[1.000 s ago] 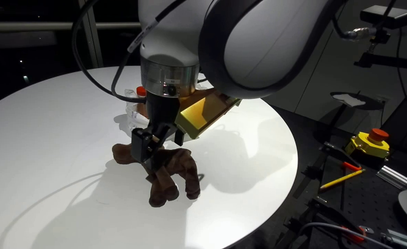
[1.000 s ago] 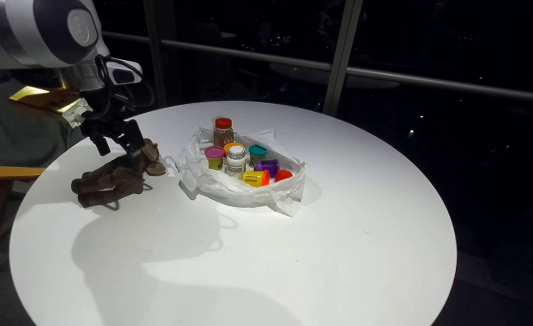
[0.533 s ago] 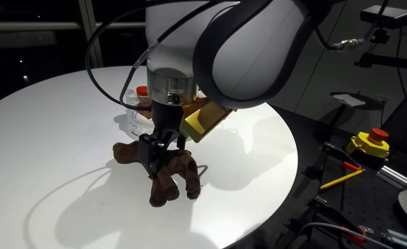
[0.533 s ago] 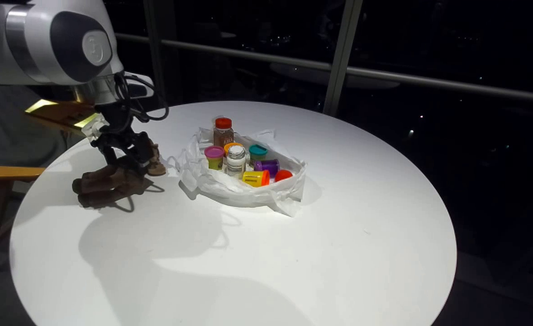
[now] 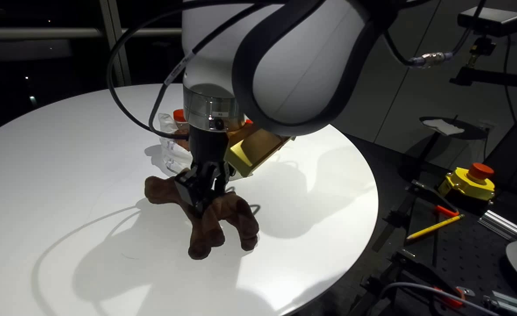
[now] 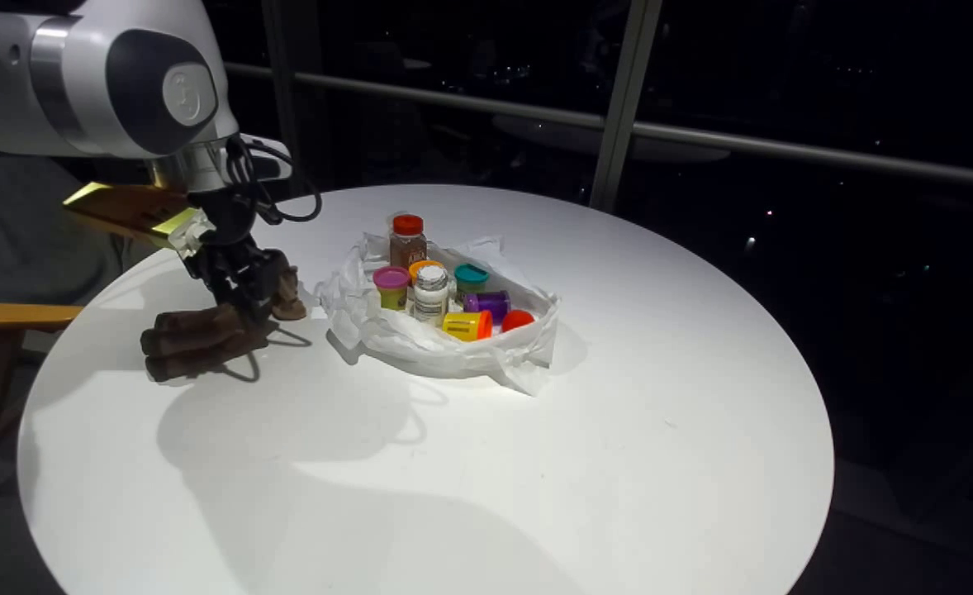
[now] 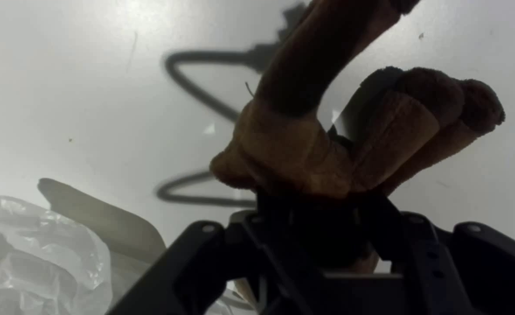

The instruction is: Put all the objects on the table into the white plastic bag

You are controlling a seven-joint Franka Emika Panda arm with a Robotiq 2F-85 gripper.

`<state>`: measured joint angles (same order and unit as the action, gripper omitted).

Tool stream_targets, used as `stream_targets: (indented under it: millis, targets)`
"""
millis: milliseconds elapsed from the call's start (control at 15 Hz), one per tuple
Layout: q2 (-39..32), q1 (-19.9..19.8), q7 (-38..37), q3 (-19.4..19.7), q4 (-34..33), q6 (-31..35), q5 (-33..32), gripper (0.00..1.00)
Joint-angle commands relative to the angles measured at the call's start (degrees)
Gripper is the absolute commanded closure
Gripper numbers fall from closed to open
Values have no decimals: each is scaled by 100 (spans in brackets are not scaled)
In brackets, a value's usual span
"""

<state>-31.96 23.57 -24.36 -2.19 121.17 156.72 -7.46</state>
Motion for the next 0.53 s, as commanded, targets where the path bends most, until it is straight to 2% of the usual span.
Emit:
stream_targets:
  millis: [0,67,267,467]
  targets:
    - [274,295,-344,388,53,-15,-151,84]
    - [375,410,-505,551,67,-51,-259,89]
    - [732,697,-899,986,114,-228,-695,92]
    - [1128,792,-1087,1189,100,-577,-1302,87]
